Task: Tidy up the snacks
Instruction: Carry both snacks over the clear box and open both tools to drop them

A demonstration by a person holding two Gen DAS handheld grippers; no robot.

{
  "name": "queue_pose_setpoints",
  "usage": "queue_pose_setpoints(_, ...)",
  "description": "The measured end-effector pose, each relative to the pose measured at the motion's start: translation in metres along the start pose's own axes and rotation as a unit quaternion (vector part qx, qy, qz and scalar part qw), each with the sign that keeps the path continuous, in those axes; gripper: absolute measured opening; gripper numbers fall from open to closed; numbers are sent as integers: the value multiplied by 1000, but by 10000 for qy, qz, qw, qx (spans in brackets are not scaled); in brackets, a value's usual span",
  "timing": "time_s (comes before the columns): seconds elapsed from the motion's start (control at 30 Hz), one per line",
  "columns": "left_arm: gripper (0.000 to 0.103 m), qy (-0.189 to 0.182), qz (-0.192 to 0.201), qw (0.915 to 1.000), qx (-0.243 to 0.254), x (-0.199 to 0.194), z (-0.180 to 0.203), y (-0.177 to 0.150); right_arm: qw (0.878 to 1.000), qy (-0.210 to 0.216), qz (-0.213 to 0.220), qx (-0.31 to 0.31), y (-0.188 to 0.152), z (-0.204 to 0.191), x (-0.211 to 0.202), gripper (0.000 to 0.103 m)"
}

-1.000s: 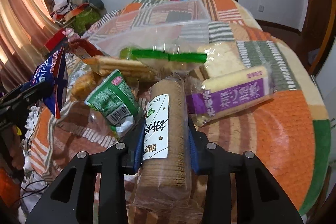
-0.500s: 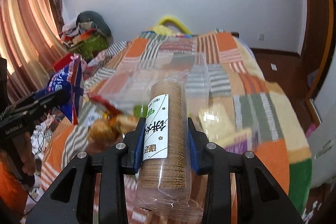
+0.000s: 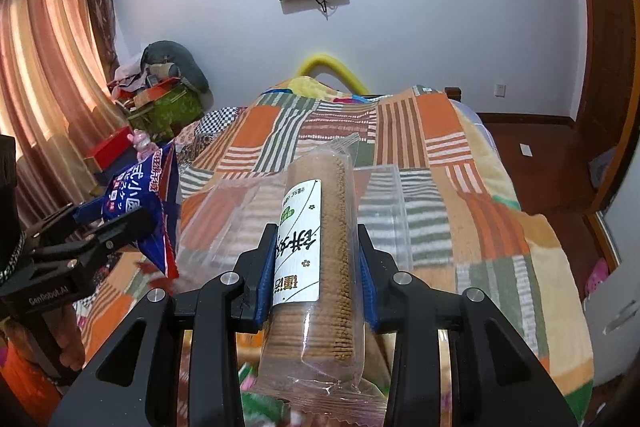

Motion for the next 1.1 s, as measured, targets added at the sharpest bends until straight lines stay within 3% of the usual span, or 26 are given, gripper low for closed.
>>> queue_pose_setpoints(0.27, 77, 87, -506, 9987, -43, 55, -10, 18, 9996, -99, -277, -12, 17, 3, 40, 33)
queue_pose_setpoints(0.67, 79, 168, -1028, 9945, 83, 95, -8, 16, 9956, -239, -886, -210, 19, 0, 85, 33)
queue_pose_setpoints(1.1, 87, 289, -777, 9965, 67, 72, -8, 18, 9958, -150, -887, -169, 17, 6, 74, 38)
Point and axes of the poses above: each gripper's, at about its wrist camera, not at the fingertips, and x roughly the way its jaws point, z to its right, y to its top, the point moved 5 cm from there along x, roughly the way its jaws point, and after that the axes turned 14 degrees about -z, right-handed, at the moved point
